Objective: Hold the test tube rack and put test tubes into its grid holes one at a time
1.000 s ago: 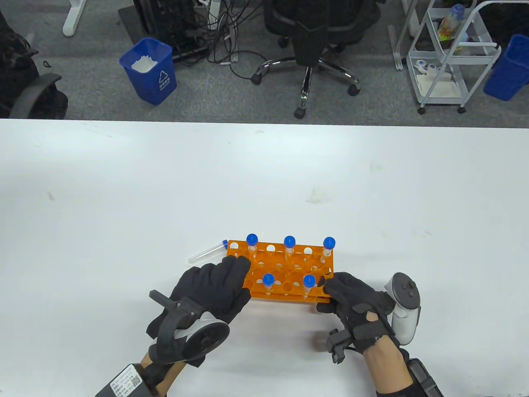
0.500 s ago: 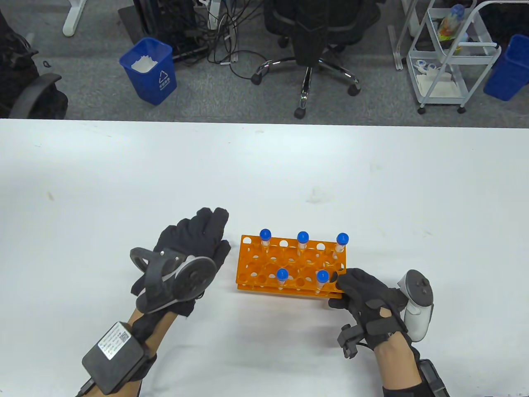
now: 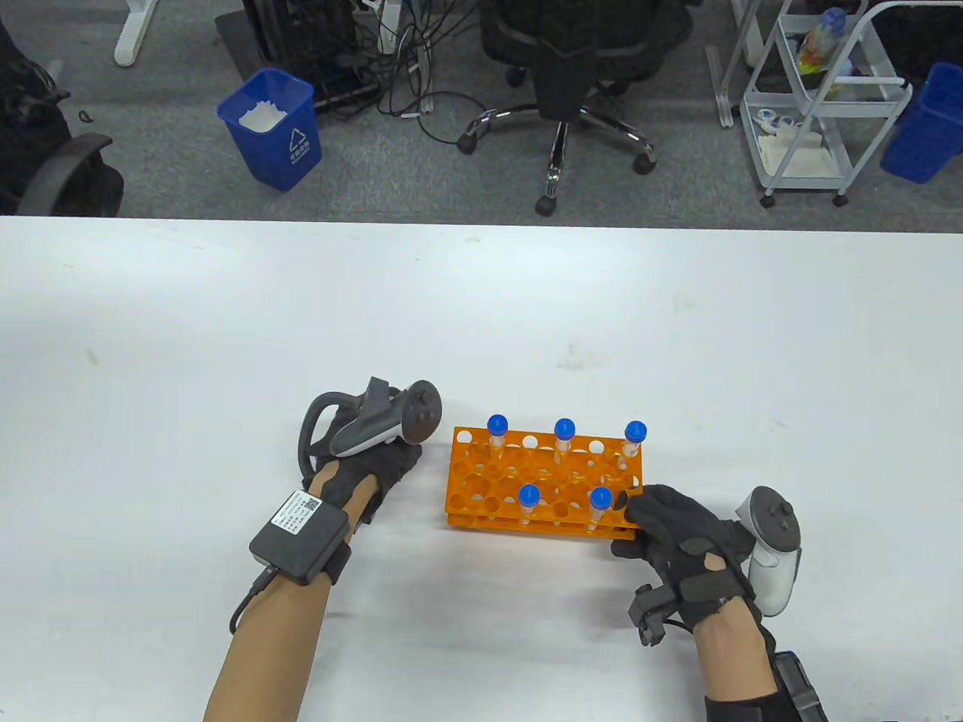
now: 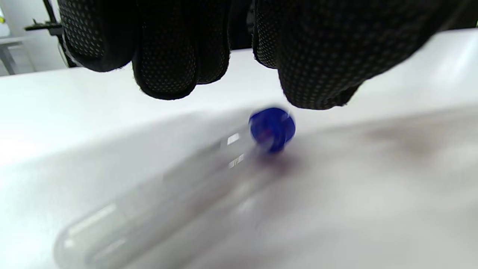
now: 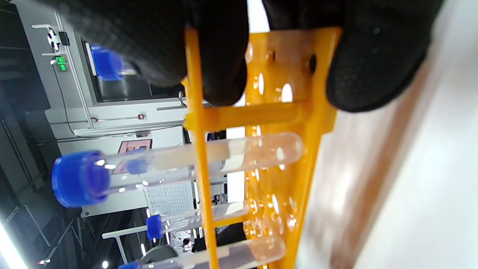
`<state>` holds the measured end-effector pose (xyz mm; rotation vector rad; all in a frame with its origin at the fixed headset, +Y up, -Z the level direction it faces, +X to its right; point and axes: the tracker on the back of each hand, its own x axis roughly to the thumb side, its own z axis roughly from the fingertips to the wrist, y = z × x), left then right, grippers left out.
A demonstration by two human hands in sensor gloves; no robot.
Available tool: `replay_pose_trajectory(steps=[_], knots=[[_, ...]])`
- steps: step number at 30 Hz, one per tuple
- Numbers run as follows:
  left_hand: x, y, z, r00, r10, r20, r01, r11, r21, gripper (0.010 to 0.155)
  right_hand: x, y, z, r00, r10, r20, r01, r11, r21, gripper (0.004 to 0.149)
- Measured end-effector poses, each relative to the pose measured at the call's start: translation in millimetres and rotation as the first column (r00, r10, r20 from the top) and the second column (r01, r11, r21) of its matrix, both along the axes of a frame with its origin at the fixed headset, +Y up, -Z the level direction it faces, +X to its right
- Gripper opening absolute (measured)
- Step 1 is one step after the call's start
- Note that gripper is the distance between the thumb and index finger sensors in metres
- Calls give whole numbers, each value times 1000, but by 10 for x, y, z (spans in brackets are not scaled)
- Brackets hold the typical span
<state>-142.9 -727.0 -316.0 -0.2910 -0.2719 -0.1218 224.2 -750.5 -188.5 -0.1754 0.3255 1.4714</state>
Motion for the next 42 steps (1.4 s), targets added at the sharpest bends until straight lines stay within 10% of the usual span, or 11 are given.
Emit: replay_pose_trajectory(steps=[26,36,42], knots=[[39,-134,-55,1000,16,-14,-16,999,31,57,-24,-15,3,1000,3,-11,-3,1000,-8,43],[-201,391,93,960,276,-42,-258,934,247,61,-30,-25,4,1000,0,-12,-1,1000,-12,43],[-347,827,398,871,488,52,-461,778,428,59,-38,-31,6,1000,0,-15,0,1000,-12,43]])
